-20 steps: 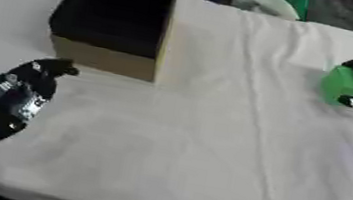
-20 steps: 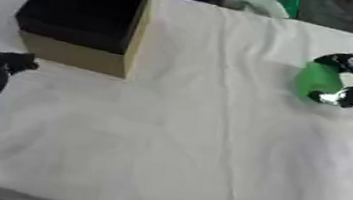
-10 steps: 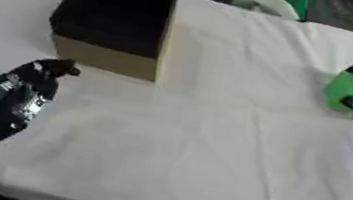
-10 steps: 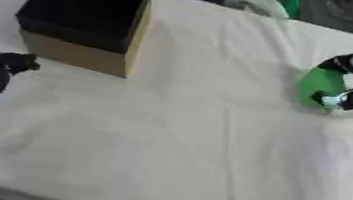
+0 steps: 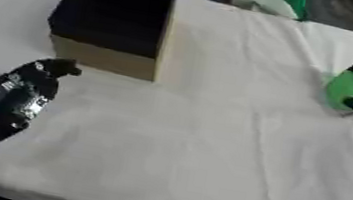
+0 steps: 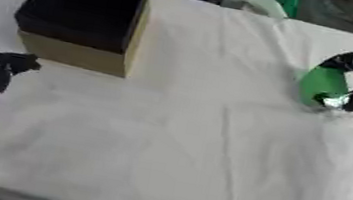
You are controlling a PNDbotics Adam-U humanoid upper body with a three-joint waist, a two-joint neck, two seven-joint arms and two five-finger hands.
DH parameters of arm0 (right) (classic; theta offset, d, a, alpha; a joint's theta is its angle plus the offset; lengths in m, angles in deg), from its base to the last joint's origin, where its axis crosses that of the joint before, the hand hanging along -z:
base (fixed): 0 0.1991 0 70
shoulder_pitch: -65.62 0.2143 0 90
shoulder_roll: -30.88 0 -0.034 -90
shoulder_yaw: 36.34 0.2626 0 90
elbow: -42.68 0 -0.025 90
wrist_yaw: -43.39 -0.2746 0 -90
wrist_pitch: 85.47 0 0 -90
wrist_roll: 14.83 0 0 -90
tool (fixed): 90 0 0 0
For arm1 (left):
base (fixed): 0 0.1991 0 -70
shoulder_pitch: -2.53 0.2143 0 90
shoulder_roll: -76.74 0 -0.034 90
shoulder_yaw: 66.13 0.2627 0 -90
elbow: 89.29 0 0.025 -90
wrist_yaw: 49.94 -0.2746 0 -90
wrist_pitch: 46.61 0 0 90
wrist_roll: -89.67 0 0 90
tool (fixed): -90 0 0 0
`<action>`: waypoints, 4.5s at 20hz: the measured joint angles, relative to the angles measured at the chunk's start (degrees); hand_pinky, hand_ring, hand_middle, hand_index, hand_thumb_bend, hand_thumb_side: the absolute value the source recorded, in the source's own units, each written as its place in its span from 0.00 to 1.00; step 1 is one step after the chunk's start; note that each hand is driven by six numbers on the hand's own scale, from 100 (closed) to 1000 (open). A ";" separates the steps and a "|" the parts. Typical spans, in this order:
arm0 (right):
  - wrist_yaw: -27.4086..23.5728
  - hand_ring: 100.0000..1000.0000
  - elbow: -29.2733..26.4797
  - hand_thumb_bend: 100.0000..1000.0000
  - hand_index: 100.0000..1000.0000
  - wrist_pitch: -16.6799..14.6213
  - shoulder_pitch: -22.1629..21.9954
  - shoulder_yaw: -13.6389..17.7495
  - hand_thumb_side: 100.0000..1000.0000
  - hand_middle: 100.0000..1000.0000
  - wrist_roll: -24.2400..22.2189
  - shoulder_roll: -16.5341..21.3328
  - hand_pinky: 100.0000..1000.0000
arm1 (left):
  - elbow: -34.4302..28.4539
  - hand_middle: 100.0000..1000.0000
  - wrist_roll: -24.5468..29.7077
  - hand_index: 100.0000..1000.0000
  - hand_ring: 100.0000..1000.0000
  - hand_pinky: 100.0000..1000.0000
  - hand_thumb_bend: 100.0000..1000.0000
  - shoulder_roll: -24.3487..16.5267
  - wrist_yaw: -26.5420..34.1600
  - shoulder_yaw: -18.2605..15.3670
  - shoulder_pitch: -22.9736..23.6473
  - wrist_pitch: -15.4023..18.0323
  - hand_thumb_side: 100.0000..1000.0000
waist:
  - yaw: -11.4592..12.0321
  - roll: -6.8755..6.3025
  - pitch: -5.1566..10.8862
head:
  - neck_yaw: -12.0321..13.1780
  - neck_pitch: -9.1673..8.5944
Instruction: Pick up objects on the table and place them in the box.
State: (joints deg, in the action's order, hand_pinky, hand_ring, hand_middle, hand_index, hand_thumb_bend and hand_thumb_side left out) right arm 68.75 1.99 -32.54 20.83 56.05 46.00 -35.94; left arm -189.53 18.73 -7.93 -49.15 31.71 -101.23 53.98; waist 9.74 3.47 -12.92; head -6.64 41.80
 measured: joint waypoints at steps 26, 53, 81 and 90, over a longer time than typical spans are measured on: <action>-6.99 0.69 -8.89 0.29 0.54 2.72 16.32 -4.86 0.00 0.38 -2.72 -6.69 0.80 | 1.04 0.70 6.02 0.82 0.95 1.00 0.00 -0.50 0.10 5.40 -1.47 1.11 0.61 | 7.31 2.89 3.74 | -3.78 -1.65; -1.34 0.75 -8.68 0.26 0.80 1.79 18.92 -9.64 0.00 0.69 -1.80 -24.56 0.81 | 2.83 0.71 12.55 0.82 0.95 1.00 0.00 1.13 1.28 10.62 -5.70 1.48 0.63 | 13.08 3.73 2.24 | -12.19 -2.61; -24.53 0.72 -24.21 0.10 0.89 -0.25 8.33 -10.02 0.00 0.76 0.24 -13.84 0.81 | 3.46 0.71 7.78 0.82 0.95 1.00 0.00 0.55 0.46 6.28 -2.27 1.32 0.62 | 3.24 2.27 3.70 | -6.09 -1.05; -37.11 0.64 -38.53 0.00 0.86 6.30 -8.68 -3.05 0.00 0.69 5.02 -4.91 0.77 | 2.27 0.71 -0.82 0.81 0.95 1.00 0.00 0.54 0.14 0.59 0.81 0.18 0.61 | -1.44 0.55 4.09 | -2.22 -0.82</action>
State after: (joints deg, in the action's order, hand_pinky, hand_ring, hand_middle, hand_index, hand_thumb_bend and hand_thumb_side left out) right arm 31.64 -36.54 -26.24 12.14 53.01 51.03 -40.84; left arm -187.26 17.91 -7.39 -49.01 32.30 -100.42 54.16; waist 8.30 4.03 -8.84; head -8.87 40.99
